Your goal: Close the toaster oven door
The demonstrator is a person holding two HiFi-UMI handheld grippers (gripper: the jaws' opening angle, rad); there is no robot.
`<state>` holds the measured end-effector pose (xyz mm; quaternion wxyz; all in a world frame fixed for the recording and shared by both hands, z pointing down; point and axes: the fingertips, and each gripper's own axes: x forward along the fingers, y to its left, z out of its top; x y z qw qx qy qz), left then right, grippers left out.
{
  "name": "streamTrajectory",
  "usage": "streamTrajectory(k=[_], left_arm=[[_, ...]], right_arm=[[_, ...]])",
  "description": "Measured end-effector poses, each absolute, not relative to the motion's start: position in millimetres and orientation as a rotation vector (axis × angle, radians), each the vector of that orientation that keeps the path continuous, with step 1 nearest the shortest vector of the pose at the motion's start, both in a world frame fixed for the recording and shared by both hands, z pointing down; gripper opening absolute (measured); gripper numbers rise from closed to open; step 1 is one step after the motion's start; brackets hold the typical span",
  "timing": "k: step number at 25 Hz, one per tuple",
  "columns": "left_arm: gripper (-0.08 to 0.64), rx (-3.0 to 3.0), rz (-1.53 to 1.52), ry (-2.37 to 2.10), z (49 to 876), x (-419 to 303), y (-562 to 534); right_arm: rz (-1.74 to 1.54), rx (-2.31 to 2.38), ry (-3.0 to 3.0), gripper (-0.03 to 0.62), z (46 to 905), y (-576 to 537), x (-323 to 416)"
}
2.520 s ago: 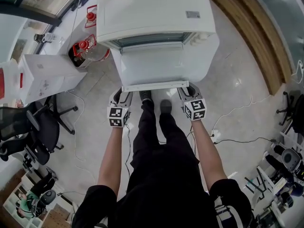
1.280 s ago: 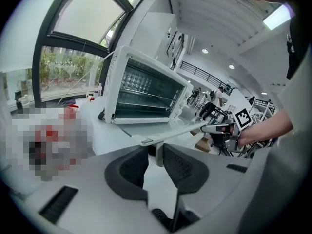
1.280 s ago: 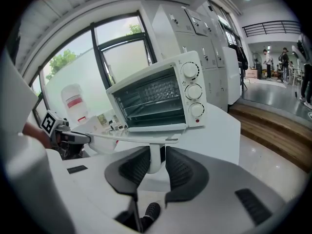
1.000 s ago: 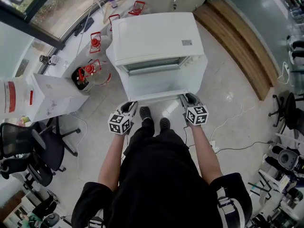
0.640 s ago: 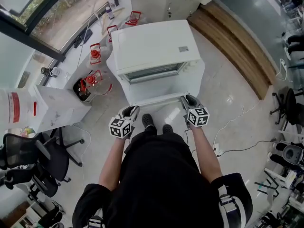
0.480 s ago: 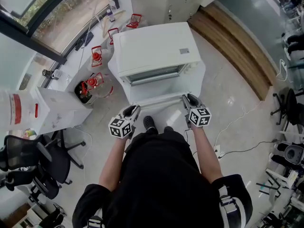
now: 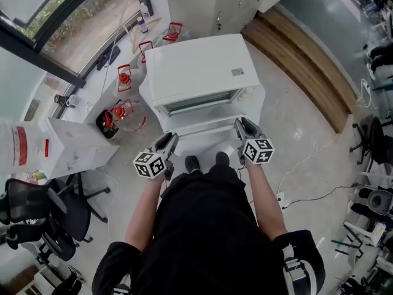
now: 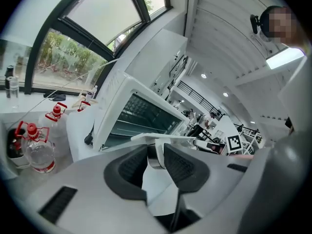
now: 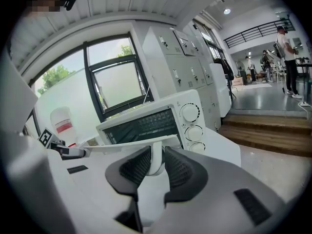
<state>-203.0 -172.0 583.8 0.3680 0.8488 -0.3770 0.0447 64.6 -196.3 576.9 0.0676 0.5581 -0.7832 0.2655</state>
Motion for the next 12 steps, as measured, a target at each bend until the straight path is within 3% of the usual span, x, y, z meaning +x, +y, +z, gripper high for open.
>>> streamTrajectory(k=[12], left_arm=[[0.117, 1.998, -0.064, -1.073, 559.8, -208.1, -220.6]], right_arm=[[0.917, 1.667, -2.396, 0.112, 550.4, -246.0, 64.1]])
